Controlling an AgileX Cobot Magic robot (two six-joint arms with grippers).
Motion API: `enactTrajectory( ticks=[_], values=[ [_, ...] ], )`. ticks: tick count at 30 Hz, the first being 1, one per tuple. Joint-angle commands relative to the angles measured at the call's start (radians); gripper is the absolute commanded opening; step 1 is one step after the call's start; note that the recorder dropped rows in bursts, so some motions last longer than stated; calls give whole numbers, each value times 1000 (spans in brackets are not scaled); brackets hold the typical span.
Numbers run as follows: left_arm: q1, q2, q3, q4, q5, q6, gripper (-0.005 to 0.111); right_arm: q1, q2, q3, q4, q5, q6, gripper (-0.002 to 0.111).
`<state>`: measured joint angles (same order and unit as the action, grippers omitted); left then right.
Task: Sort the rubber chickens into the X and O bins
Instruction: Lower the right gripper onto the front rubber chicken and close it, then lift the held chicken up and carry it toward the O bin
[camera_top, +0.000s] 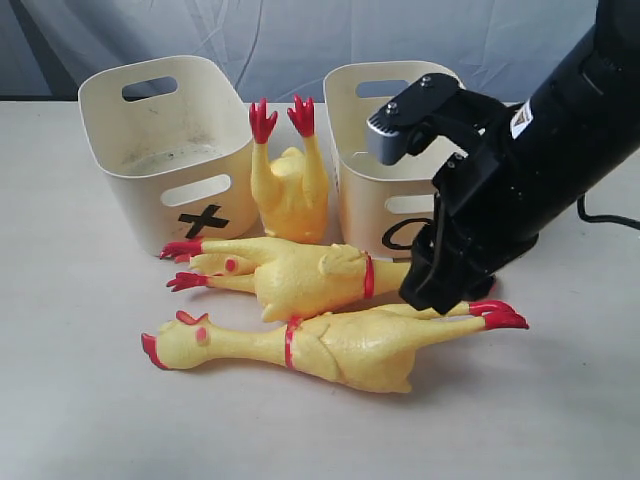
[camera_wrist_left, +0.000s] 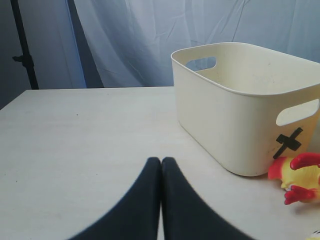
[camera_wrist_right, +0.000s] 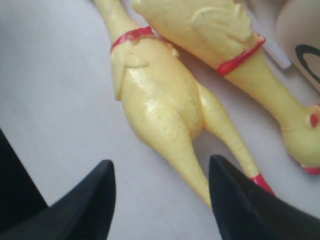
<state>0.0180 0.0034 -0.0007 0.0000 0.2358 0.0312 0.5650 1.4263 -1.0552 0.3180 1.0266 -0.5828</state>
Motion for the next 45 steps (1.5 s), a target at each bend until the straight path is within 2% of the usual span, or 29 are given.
enactTrajectory(
  ticks=[1,10,22,25,30,37,41,45],
  values=[
    [-10,-3,1,0,3,-4,0,5,62,9,-80,-5,-15,53],
    [-10,-3,1,0,3,-4,0,5,207,54,-193,-11,-54,53],
    [-10,-3,1,0,3,-4,0,5,246,54,-209,-47,-50,52],
    [-10,-3,1,0,3,-4,0,5,259,54,-204,-38,-44,39],
    [-10,-3,1,0,3,-4,0,5,244,54,-195,-1,-44,0],
    [-10,-3,1,0,3,-4,0,5,174,54,-63,194,-44,-1],
    [-10,-3,1,0,3,-4,0,32,125,72,31,194,-42,-1],
    [-10,-3,1,0,3,-4,0,110,67,114,126,194,-44,-1]
  ],
)
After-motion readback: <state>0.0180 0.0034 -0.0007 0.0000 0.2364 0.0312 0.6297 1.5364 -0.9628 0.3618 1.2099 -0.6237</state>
